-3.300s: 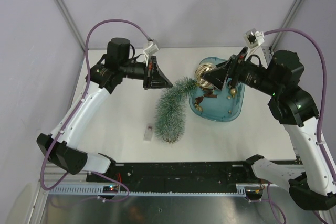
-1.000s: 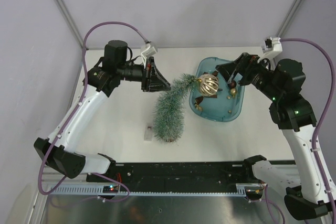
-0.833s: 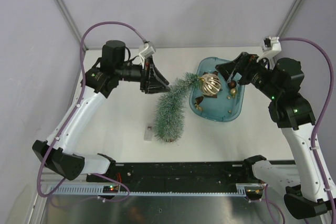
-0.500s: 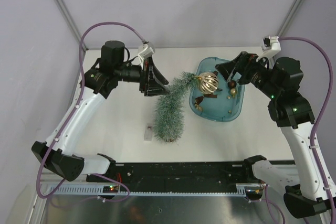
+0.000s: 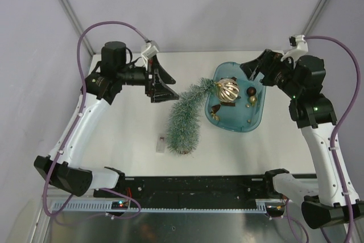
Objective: Decorate the small christmas tree
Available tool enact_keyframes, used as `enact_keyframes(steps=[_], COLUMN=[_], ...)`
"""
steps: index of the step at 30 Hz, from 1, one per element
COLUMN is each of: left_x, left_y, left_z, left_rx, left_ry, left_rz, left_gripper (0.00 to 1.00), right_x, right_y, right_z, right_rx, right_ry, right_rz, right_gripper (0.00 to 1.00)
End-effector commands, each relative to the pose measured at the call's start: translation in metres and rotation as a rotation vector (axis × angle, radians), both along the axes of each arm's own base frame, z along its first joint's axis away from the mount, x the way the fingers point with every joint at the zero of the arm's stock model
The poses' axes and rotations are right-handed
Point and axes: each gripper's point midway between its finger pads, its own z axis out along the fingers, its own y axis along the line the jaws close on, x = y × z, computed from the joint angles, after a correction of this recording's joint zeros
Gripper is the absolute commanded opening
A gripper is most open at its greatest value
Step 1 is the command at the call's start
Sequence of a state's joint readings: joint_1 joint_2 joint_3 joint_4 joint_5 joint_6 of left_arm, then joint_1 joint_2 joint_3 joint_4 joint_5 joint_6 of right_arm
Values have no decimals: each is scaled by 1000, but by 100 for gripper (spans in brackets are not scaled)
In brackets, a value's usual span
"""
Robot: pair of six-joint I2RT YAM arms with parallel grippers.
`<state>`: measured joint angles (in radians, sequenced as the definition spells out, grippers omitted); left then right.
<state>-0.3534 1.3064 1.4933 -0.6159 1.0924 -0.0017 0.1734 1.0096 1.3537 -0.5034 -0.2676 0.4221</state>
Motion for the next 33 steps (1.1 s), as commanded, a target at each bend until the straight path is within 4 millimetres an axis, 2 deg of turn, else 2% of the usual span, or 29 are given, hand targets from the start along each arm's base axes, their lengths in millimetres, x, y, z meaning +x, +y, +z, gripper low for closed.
enact_keyframes(steps=[1, 5, 7, 11, 16, 19, 22, 26, 27, 30, 33], left_x=[-18, -14, -6, 32, 81, 92, 96, 96, 95, 90, 83], left_y=[10, 15, 19, 41, 64, 67, 65, 57, 52, 39, 28], left_z=[40, 44, 42, 30, -8, -33, -53, -73, -79, -88, -89], left_rx=[-63, -66, -57, -19, 63, 98, 113, 123, 126, 115, 75], left_ry=[-66, -66, -67, -55, -9, 33, 73, 110, 121, 147, 182], left_rz=[-21, 4, 48, 206, 363, 376, 352, 301, 283, 216, 128], left_gripper=[100, 100, 100, 100, 100, 100, 100, 100, 100, 100, 100], right_x=[17, 35, 49, 78, 103, 116, 123, 116, 111, 83, 45], right_y=[-15, -30, -38, -43, -35, -23, -13, -4, -4, 0, 10], right_z=[2, -3, -17, -69, -130, -168, -196, -223, -224, -235, -225], right_rx=[10, 13, -6, -43, -118, -187, -225, -226, -217, -175, -127], right_ry=[-20, -9, 29, 153, 245, 310, 367, 432, 435, 465, 431], right_rz=[-64, -131, -175, -214, -239, -234, -238, -232, -234, -230, -200], right_gripper=[99, 99, 99, 96, 92, 90, 87, 85, 85, 84, 84])
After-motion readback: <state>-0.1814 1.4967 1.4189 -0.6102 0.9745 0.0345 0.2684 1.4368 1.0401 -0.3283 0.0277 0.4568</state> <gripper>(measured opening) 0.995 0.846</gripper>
